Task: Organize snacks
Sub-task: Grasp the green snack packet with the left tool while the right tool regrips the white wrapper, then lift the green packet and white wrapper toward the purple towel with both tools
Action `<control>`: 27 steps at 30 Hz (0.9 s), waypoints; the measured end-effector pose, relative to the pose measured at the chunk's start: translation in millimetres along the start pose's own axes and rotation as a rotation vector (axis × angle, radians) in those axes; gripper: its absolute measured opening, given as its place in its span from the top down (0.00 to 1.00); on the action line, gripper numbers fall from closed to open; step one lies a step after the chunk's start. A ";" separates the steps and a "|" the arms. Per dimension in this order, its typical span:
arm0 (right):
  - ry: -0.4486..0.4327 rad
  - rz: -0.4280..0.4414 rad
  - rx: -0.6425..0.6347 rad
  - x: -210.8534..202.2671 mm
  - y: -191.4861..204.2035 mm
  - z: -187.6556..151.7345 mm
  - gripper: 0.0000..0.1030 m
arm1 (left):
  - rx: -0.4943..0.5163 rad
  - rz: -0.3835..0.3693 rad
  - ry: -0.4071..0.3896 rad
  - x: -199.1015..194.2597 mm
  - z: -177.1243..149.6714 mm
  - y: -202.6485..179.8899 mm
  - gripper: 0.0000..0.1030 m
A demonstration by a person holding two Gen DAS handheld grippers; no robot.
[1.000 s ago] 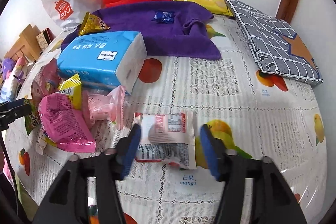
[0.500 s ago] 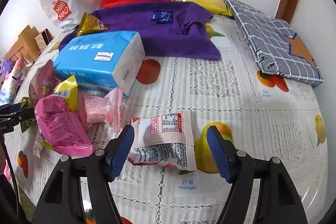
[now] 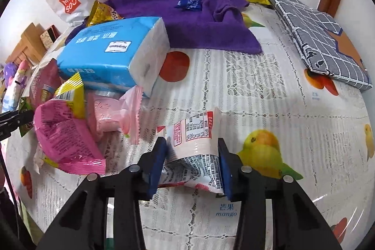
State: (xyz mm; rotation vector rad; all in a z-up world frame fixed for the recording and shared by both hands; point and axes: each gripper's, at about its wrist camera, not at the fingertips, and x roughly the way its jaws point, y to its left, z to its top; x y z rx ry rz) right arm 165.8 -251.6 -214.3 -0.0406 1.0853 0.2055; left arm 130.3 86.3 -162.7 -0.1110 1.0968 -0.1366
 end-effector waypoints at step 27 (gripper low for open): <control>-0.146 0.034 0.012 -57.7 6.5 -3.2 0.80 | -0.024 -0.005 -0.152 -69.9 5.4 2.9 0.67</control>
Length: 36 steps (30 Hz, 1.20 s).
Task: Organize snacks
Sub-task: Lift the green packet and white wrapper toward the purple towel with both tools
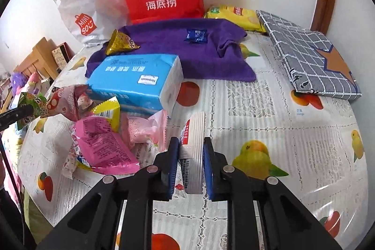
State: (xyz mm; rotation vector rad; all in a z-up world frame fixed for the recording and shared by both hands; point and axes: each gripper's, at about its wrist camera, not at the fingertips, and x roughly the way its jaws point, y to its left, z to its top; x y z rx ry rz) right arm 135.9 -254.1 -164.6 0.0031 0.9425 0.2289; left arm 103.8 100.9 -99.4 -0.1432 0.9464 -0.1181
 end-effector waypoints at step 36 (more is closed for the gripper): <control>-0.172 0.014 -0.016 -15.2 32.8 111.4 0.80 | 0.103 -0.072 -0.091 3.4 93.2 -58.1 0.67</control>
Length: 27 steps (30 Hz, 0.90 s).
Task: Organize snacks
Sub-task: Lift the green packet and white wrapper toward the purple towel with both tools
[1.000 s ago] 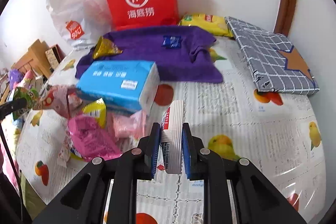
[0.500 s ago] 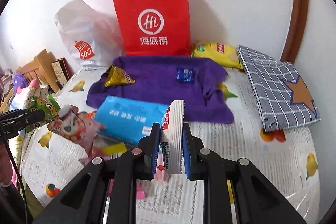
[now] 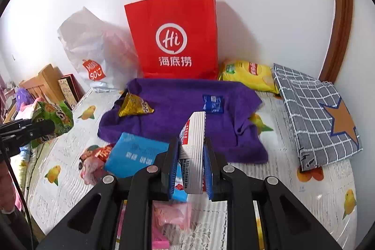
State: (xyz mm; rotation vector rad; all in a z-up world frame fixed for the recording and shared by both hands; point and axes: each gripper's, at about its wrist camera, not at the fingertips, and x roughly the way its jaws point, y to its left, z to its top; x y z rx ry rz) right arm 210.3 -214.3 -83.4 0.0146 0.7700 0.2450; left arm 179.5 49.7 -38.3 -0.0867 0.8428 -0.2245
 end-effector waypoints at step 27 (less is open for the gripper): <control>0.001 0.020 0.044 89.2 -30.9 79.8 0.80 | -0.018 0.031 0.048 104.2 82.8 17.7 0.67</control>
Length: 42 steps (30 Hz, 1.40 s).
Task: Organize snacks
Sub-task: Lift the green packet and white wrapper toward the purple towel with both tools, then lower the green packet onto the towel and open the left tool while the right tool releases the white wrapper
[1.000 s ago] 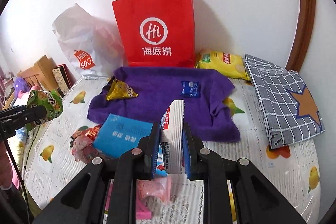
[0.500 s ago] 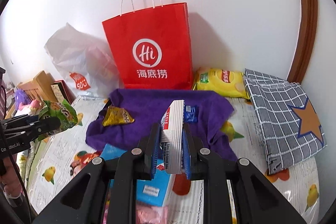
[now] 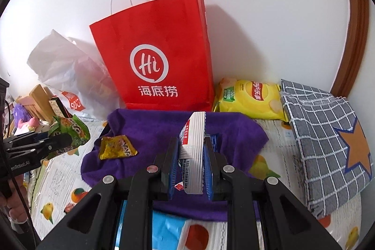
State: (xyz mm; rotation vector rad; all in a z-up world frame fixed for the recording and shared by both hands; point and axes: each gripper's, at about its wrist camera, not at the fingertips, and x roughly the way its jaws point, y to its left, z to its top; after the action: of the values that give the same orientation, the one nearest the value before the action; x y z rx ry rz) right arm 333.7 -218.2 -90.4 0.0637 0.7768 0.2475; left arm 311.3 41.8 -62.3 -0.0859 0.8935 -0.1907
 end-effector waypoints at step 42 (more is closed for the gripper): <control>0.257 0.029 -0.102 109.7 -10.7 -15.5 0.72 | -0.035 -0.031 0.148 106.1 14.7 14.6 0.67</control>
State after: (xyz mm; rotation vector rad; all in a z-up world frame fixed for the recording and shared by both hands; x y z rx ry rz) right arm 400.2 -202.3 -178.2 -0.0548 1.0179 0.3268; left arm 389.6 34.8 -136.6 -0.1193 1.0438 -0.2124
